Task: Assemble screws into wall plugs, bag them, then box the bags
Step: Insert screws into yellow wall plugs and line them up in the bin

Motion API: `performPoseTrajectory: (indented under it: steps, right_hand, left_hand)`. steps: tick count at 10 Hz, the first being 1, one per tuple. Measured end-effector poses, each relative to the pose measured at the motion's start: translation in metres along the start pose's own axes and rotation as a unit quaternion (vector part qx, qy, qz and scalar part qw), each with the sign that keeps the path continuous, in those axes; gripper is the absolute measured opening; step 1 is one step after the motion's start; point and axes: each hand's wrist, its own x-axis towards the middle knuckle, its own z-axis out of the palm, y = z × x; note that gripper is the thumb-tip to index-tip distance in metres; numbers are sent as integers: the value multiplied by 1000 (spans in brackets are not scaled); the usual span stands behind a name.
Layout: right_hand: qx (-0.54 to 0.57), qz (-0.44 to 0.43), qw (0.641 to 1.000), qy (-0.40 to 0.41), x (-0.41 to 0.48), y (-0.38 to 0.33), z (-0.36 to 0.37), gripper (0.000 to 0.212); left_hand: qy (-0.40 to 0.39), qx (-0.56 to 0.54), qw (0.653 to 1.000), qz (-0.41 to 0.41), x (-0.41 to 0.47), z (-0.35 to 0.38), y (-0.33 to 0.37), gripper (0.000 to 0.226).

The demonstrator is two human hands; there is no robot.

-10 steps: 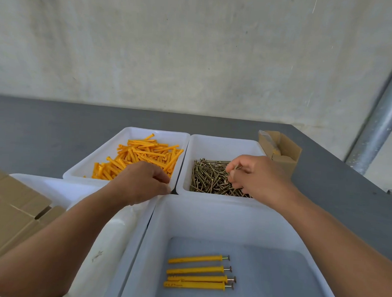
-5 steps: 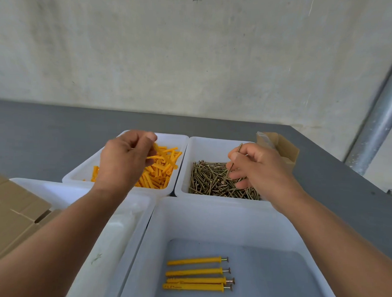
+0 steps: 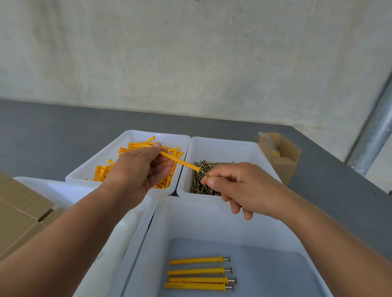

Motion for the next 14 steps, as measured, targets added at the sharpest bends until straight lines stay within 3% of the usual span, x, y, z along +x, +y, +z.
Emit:
performPoseTrajectory:
  steps: [7,12,14]
  right_hand:
    - [-14,22,1000,-7,-1,3,3,14]
    - [-6,0,1000,-9,0,0,4,10]
    - [-11,30,996,-83,-4,-5,3,11]
  left_hand:
    - [-31,51,998,7,-3,5,-6,23]
    - [-166,135,977,4,-15,11,-11,17]
    - [-139,203,969,34,-13,9,-7,20]
